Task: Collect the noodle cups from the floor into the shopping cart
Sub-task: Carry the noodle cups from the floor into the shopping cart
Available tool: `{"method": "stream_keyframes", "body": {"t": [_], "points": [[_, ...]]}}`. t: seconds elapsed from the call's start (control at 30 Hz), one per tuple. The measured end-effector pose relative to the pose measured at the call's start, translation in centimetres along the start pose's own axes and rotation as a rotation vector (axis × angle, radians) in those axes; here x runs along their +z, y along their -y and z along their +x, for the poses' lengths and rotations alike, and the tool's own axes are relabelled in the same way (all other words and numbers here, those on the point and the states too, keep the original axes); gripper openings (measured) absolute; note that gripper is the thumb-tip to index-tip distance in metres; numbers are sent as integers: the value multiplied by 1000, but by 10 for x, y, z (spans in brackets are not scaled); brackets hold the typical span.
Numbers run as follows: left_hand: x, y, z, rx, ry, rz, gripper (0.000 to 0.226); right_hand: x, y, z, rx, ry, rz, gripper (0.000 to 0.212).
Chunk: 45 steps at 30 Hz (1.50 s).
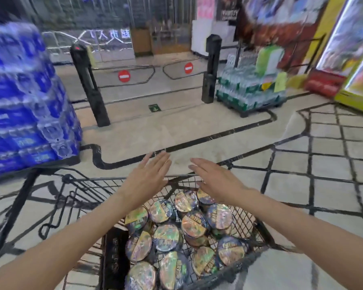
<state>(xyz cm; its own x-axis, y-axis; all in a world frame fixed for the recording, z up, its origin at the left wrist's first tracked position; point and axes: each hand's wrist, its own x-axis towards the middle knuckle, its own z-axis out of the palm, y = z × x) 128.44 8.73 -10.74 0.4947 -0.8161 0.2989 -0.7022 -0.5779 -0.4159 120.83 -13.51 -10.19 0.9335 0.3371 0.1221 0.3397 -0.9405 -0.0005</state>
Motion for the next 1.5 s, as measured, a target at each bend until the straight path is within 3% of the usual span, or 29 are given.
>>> {"method": "stream_keyframes", "body": {"t": [0.17, 0.37, 0.7, 0.97, 1.13, 1.33, 1.5], "points": [[-15, -23, 28, 201, -116, -3, 53, -16, -18, -55, 112, -42, -94, 52], [-28, -76, 73, 468, -157, -127, 69, -33, -15, -159, 365, -27, -168, 48], [-125, -286, 103, 986, -498, -286, 64, -59, 62, -405, 919, 50, -349, 49], [-279, -521, 40, 1388, -845, -442, 58, -95, 193, -640, 1381, 42, -537, 48], [-374, -665, -45, 1593, -991, -533, 58, -103, 313, -780, 1708, 165, -602, 51], [-470, -782, -174, 1860, -1111, -665, 59, -121, 459, -869, 2066, 241, -677, 52], [-529, -846, -254, 2024, -1143, -735, 59, -121, 550, -910, 2306, 183, -713, 50]]}}
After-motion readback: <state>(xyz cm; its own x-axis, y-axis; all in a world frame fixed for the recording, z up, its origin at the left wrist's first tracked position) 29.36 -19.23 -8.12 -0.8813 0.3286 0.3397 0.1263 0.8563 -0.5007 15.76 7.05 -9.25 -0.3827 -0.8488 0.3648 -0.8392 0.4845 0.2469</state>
